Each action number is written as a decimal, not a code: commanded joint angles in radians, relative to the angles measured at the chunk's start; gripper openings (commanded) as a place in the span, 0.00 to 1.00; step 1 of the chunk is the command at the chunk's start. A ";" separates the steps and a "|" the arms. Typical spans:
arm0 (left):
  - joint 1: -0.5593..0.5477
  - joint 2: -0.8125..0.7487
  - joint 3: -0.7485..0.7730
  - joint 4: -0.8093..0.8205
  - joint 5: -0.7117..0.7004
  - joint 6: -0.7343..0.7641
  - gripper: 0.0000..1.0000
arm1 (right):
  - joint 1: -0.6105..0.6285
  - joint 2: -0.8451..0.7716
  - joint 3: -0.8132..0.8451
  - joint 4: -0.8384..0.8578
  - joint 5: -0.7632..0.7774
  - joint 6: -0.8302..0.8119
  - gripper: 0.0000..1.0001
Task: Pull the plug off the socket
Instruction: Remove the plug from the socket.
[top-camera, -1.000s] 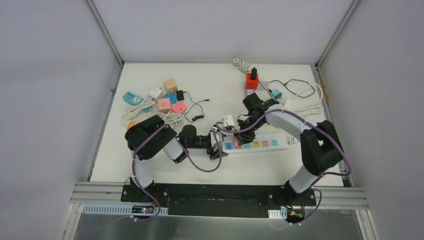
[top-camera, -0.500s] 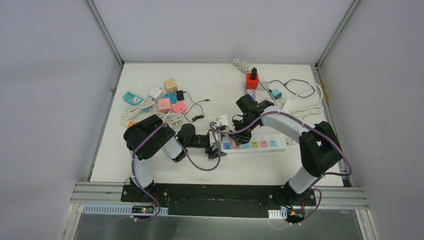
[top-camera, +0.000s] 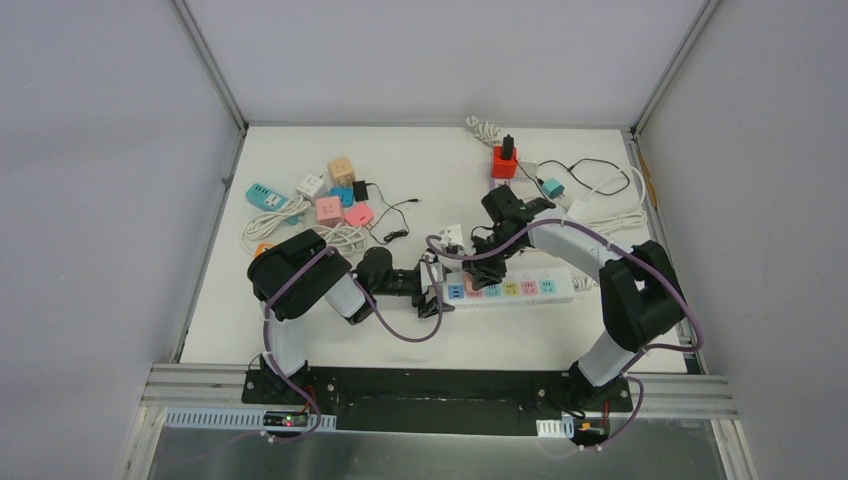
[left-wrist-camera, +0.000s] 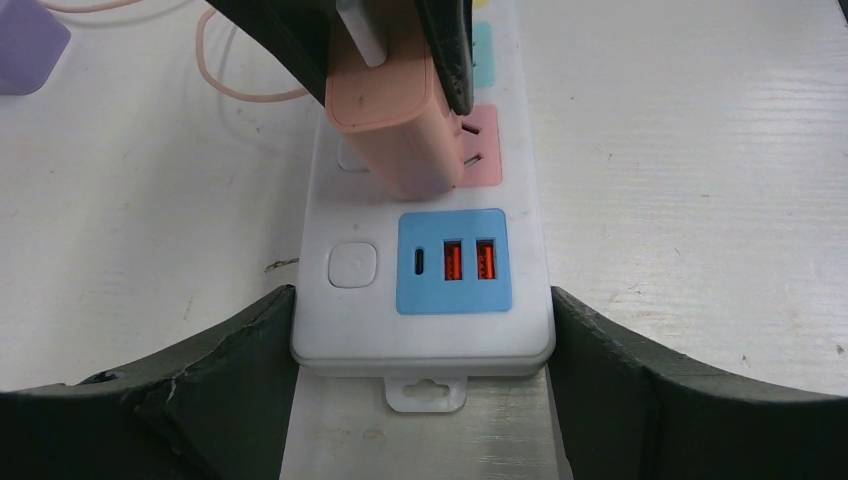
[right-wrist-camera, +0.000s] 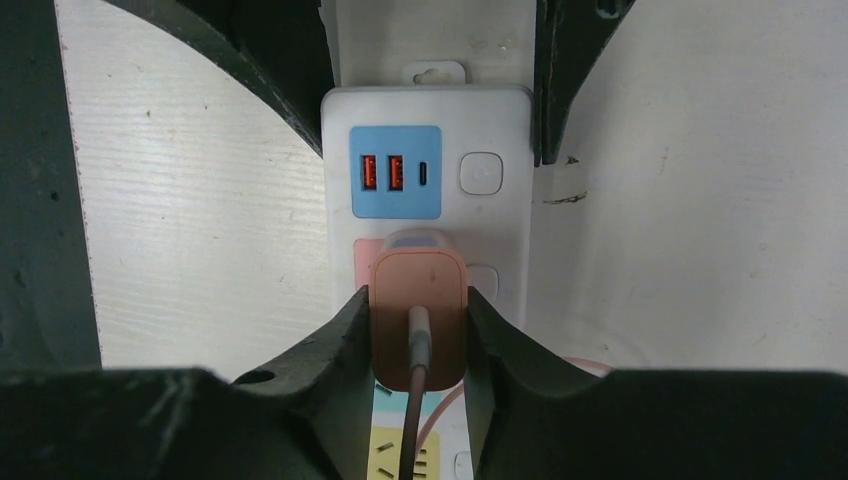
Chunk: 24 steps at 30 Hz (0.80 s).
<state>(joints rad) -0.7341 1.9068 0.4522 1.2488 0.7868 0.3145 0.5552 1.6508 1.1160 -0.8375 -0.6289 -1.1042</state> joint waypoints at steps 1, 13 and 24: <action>-0.006 -0.011 0.011 -0.008 0.012 0.040 0.00 | 0.069 -0.023 0.030 0.108 -0.036 0.161 0.00; -0.007 -0.013 0.013 -0.018 0.017 0.043 0.00 | 0.018 -0.039 0.035 -0.009 -0.034 0.030 0.00; -0.007 -0.013 0.017 -0.027 0.024 0.044 0.00 | 0.041 -0.030 0.056 0.073 -0.023 0.161 0.00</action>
<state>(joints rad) -0.7341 1.9064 0.4568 1.2415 0.7921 0.3294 0.5678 1.6508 1.1259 -0.8280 -0.5995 -1.0286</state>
